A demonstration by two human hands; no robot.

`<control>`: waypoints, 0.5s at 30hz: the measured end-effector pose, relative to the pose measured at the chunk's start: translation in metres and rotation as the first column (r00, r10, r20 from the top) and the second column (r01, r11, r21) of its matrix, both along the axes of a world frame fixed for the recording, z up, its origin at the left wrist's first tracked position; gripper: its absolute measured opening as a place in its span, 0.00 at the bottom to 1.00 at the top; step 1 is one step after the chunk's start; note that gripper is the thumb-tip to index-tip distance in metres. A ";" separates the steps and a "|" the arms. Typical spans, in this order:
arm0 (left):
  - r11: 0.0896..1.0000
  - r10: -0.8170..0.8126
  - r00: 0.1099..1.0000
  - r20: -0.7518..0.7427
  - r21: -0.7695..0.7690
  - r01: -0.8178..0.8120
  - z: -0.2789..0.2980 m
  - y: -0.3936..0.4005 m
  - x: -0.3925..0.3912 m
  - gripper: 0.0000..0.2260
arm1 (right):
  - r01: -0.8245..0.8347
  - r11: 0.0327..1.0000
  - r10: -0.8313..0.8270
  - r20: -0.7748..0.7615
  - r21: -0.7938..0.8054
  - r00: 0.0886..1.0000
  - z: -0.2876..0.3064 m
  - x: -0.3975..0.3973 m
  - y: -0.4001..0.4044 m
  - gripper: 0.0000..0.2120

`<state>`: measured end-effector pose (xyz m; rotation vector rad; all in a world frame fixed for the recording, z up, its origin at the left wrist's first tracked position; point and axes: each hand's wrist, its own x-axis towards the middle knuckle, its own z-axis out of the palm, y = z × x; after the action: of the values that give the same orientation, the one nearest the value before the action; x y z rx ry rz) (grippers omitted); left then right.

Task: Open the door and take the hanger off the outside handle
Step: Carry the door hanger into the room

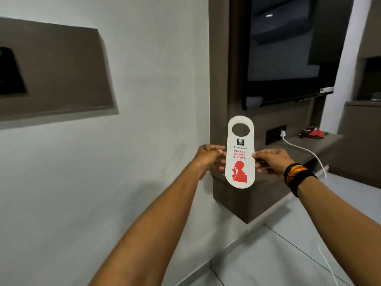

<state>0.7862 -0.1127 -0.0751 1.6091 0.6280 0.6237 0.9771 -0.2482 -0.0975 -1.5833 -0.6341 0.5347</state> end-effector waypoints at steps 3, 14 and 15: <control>0.995 -0.042 0.998 -0.036 -0.097 0.038 -0.036 0.001 0.045 0.13 | 0.097 0.994 -0.101 -0.067 -0.057 0.993 -0.034 0.037 0.005 0.13; 0.981 -0.004 0.977 -0.215 -0.192 -0.038 -0.136 0.049 0.139 0.11 | 0.253 0.950 -0.285 -0.175 -0.185 0.942 -0.112 0.094 0.070 0.20; 0.982 0.003 0.975 -0.222 -0.181 -0.045 -0.139 0.054 0.142 0.10 | 0.280 0.941 -0.311 -0.156 -0.190 0.938 -0.116 0.095 0.074 0.18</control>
<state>0.9279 -0.0590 -0.2136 1.5082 0.8463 0.3929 1.0723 -0.1739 -0.2130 -1.7239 -0.2075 0.5084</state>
